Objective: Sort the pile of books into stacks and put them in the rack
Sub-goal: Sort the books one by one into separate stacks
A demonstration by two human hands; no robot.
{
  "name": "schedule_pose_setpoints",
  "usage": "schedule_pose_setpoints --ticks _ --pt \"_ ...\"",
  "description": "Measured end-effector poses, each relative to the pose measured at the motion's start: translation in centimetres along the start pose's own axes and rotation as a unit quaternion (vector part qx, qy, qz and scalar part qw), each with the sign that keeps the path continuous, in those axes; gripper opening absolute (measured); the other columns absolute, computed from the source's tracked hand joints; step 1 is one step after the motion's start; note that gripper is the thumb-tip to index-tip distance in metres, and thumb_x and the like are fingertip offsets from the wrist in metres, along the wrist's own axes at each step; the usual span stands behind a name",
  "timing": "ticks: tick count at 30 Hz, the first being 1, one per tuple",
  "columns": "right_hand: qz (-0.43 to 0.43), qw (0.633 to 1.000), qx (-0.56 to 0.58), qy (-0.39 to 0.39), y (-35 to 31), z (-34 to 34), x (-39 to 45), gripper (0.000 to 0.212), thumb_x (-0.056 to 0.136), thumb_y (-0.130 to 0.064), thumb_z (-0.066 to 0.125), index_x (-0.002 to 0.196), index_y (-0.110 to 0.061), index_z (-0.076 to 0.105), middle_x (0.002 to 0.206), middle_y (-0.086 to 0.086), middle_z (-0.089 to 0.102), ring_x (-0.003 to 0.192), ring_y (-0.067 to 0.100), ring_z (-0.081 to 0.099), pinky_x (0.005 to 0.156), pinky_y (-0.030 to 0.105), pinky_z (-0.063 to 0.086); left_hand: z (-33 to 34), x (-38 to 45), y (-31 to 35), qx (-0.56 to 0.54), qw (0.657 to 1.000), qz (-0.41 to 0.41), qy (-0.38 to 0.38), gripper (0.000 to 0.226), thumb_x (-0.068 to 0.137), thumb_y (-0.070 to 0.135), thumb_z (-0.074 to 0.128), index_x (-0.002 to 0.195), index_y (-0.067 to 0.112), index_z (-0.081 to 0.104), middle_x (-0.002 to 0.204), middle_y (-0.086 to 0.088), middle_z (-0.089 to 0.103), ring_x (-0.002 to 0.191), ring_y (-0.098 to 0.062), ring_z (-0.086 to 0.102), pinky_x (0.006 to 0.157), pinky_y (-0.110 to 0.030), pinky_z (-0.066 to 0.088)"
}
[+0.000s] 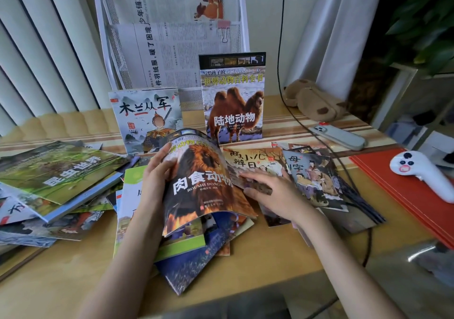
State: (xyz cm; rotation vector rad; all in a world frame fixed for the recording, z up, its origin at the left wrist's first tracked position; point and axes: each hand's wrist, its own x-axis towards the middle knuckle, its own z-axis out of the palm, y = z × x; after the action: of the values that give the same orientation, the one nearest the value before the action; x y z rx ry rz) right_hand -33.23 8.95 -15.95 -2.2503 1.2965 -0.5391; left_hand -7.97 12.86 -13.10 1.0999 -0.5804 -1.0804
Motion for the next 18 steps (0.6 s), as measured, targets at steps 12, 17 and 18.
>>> schedule_pose_setpoints --ticks 12,17,18 --pt "0.029 0.998 0.049 0.012 0.6 -1.5 -0.5 0.057 0.066 -0.080 0.044 0.120 -0.059 0.047 0.142 -0.018 0.044 0.135 0.000 0.030 0.116 0.049 0.017 -0.7 0.6 -0.2 -0.016 1.000 -0.014 -0.013 0.043 0.094 0.001 0.043 0.126 0.026 0.057 0.083 -0.006 0.073 0.060 -0.015 0.068 0.051 -0.023 0.056" --pt "0.034 0.997 0.053 -0.037 0.7 -1.4 -0.4 0.039 0.070 -0.070 0.058 0.107 -0.059 0.059 0.135 -0.030 0.046 0.134 -0.006 0.031 0.114 0.035 0.018 -0.3 0.2 0.0 -0.014 1.000 -0.015 -0.018 0.044 0.096 0.000 0.038 0.131 0.023 0.051 0.089 -0.006 0.071 0.052 -0.008 0.065 0.044 -0.017 0.050" --pt "0.039 0.994 0.091 -0.043 0.1 -1.5 -0.6 0.034 0.073 -0.067 0.057 0.103 -0.054 0.064 0.126 -0.030 0.054 0.128 -0.006 0.040 0.110 0.031 0.027 -0.1 0.1 -0.1 -0.012 1.000 -0.012 -0.009 0.043 0.096 0.000 0.040 0.130 0.023 0.053 0.092 -0.006 0.072 0.054 -0.009 0.065 0.046 -0.017 0.051"
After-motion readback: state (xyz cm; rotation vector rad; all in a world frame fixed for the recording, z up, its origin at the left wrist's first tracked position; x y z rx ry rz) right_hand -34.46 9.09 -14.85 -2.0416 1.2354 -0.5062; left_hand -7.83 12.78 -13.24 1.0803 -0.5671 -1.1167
